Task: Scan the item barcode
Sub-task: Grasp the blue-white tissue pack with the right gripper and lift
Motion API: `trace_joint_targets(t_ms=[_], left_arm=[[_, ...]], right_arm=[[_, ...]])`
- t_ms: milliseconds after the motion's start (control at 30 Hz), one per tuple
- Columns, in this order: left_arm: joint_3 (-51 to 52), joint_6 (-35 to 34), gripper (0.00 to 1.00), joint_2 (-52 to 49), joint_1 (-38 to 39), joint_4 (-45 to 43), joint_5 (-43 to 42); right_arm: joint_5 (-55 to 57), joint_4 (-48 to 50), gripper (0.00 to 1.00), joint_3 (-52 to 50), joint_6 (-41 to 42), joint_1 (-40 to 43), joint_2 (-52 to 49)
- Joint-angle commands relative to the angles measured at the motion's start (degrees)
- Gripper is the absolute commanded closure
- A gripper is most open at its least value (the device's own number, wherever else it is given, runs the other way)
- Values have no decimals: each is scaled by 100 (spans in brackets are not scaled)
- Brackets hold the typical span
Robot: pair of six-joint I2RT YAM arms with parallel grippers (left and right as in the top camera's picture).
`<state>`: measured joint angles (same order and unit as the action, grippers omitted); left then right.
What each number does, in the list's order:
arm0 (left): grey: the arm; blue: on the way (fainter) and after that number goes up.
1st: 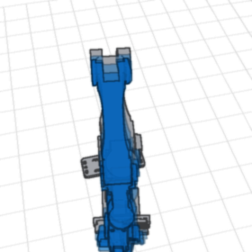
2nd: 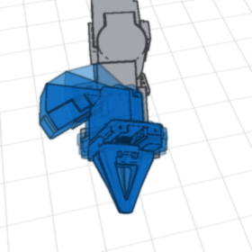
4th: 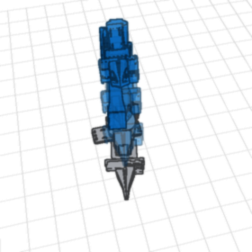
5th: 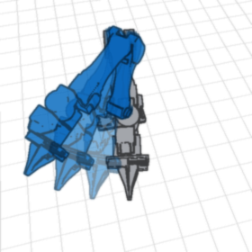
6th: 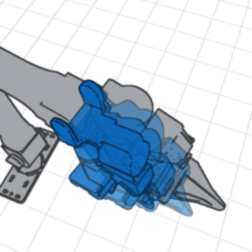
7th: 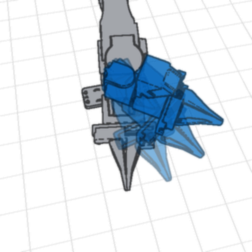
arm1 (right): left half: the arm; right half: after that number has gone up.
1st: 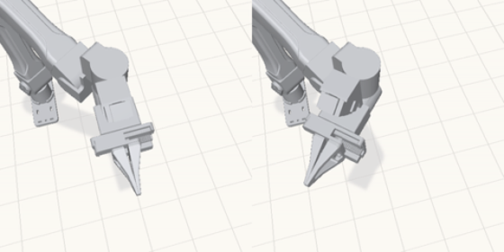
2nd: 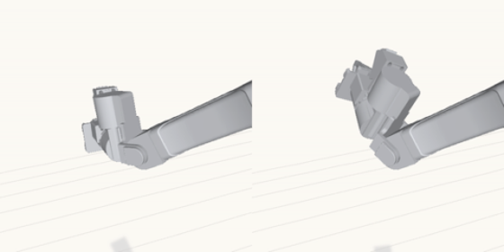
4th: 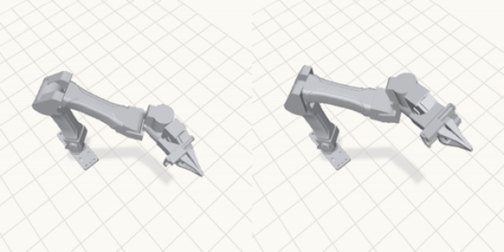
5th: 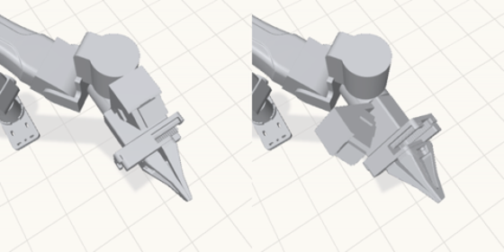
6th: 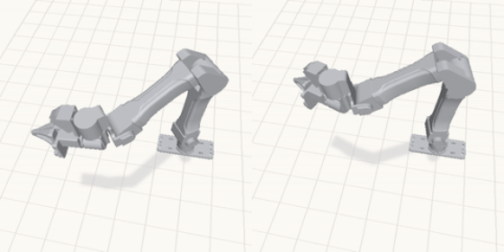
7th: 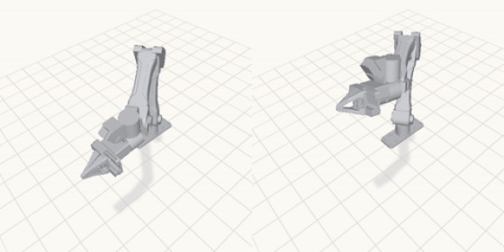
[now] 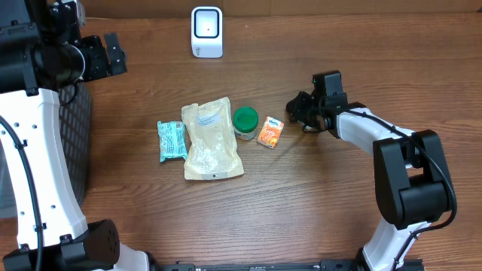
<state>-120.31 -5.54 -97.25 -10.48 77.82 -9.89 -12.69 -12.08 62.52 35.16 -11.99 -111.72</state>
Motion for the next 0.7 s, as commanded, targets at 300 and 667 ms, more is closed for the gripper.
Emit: trace_joint_targets(t_ms=[300,667], left_arm=[[22,127,0,4,39,-7,-42],[22,127,1,4,39,-7,-42]], right_arm=[[-186,-1829,59,98,-835,275,1075],[-1169,-2514,54,83,-1797,1394,1797]])
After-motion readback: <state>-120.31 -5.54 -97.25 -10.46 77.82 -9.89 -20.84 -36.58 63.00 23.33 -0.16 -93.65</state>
